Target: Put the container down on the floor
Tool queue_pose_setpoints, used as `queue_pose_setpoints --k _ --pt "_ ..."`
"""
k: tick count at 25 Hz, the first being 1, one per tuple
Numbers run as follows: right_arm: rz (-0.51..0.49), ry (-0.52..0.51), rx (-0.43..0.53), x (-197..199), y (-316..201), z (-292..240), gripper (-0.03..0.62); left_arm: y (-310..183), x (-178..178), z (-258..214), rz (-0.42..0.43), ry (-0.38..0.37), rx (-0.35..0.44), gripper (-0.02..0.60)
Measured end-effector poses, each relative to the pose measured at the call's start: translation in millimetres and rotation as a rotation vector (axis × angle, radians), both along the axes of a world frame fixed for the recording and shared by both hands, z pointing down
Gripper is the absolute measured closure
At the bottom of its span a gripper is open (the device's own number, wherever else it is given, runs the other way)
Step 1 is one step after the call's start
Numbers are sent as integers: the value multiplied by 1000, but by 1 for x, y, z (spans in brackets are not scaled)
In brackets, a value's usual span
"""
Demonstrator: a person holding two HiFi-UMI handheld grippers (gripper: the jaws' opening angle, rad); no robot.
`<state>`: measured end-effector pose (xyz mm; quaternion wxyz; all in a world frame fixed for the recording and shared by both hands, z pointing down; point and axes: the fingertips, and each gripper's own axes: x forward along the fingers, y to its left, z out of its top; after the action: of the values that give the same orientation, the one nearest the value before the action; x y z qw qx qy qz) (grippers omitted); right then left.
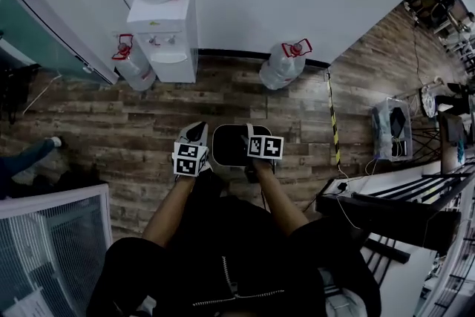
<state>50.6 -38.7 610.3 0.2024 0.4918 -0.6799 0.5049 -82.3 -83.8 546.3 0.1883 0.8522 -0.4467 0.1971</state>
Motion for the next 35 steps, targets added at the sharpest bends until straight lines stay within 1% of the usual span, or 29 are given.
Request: queue_pose_setpoints --k 4,8,11,15,22,25,29,35 --pt "20 -13 7 -14 -38 -4 576 -36 -16 2 27 1 2 565" --pt "49 -52 23 -23 -74 -14 576 -68 -28 -1 50 -4 11 565" --pt "72 -75 25 -26 -88 -19 576 -80 -32 1 53 3 2 565" --pt "72 -79 26 -30 -110 -22 576 -94 -35 4 53 10 -11 565" --pt "76 -108 -13 -24 -142 -10 576 -118 -32 18 32 4 -46 565" --pt "70 -107 -32 -17 -159 0 576 -138 -26 24 21 7 -62 565" --pt "55 -113 -47 -9 -187 11 576 -170 -15 29 15 -19 -68 565" --pt "36 -140 -81 15 -227 21 576 -217 7 26 -42 -41 -71 565"
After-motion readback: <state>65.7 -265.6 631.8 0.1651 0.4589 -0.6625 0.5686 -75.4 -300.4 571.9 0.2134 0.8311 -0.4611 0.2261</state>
